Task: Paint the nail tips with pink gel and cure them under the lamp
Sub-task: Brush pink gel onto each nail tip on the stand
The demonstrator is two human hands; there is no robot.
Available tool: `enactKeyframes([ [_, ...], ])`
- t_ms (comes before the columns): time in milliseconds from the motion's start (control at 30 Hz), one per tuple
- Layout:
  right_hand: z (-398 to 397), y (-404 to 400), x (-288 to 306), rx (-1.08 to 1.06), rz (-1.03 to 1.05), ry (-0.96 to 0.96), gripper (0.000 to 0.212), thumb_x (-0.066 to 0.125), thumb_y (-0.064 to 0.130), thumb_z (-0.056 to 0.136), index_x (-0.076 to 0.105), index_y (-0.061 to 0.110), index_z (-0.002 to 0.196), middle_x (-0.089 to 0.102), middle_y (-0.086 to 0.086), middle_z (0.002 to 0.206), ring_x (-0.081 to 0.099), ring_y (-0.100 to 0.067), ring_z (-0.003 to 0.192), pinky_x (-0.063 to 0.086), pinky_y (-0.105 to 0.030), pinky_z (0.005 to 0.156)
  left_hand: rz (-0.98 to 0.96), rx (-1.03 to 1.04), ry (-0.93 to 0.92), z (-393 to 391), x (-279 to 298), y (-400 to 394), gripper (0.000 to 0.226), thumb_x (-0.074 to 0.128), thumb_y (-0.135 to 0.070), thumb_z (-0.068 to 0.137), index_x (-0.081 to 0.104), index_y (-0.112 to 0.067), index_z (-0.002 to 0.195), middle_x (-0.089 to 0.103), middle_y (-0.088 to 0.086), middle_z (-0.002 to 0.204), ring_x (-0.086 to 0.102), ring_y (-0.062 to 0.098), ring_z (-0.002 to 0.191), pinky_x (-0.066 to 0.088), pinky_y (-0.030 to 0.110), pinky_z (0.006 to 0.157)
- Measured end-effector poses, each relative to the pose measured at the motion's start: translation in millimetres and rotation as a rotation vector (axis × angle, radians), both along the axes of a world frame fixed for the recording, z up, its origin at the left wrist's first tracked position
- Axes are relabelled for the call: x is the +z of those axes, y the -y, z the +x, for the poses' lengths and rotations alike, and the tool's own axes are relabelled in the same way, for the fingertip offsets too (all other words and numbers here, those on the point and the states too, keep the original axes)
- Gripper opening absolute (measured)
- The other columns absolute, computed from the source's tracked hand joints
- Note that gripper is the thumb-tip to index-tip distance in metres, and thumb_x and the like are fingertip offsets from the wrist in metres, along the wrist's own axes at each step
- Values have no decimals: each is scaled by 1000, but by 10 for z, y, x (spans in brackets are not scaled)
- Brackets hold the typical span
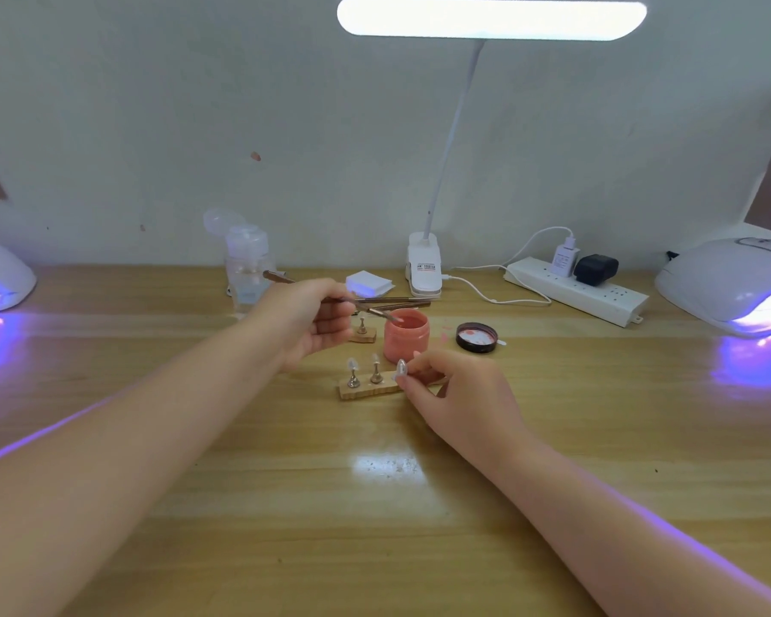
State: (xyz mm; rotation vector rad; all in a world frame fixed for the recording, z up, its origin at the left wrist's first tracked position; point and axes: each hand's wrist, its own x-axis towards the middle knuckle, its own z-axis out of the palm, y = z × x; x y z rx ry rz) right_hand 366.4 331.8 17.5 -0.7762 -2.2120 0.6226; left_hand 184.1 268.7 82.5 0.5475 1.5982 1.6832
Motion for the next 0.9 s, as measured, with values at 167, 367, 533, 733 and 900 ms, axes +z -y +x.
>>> enactKeyframes([
  [167, -6, -5, -3, 5, -20, 13, 4, 70, 29, 84, 73, 26, 85, 71, 14, 81, 63, -6, 76, 52, -33, 71, 24, 83, 26, -48, -56, 115, 16, 56, -10, 92, 65, -5, 80, 60, 1, 51, 56, 11, 42, 52, 21, 44],
  [367, 1, 2, -1, 13, -12, 12, 2, 70, 26, 83, 72, 27, 83, 70, 14, 76, 61, -3, 71, 52, -31, 69, 227, 51, 87, 98, -164, 353, 21, 52, -15, 97, 67, -2, 89, 67, 7, 61, 65, 16, 53, 57, 27, 53],
  [533, 5, -4, 6, 15, -45, 7, 4, 69, 21, 81, 72, 23, 79, 67, 15, 69, 54, 12, 65, 43, -15, 66, 327, 12, -264, 286, -412, 548, 27, 47, -5, 99, 70, -3, 84, 69, 12, 67, 66, 23, 63, 58, 31, 60],
  [733, 26, 16, 35, 51, -35, -61, 4, 73, 17, 82, 75, 20, 81, 58, 26, 62, 55, 13, 58, 38, -6, 61, 378, -30, -682, 459, -482, 709, 19, 52, -18, 91, 70, -20, 92, 74, -1, 82, 72, 12, 77, 54, 17, 69],
  [900, 29, -3, 30, 59, -73, -109, 6, 73, 17, 83, 75, 22, 83, 59, 26, 60, 58, 7, 56, 39, -8, 58, 331, -79, -843, 491, -509, 774, 14, 55, -29, 90, 67, -31, 96, 74, -12, 89, 70, 6, 87, 53, 17, 76],
])
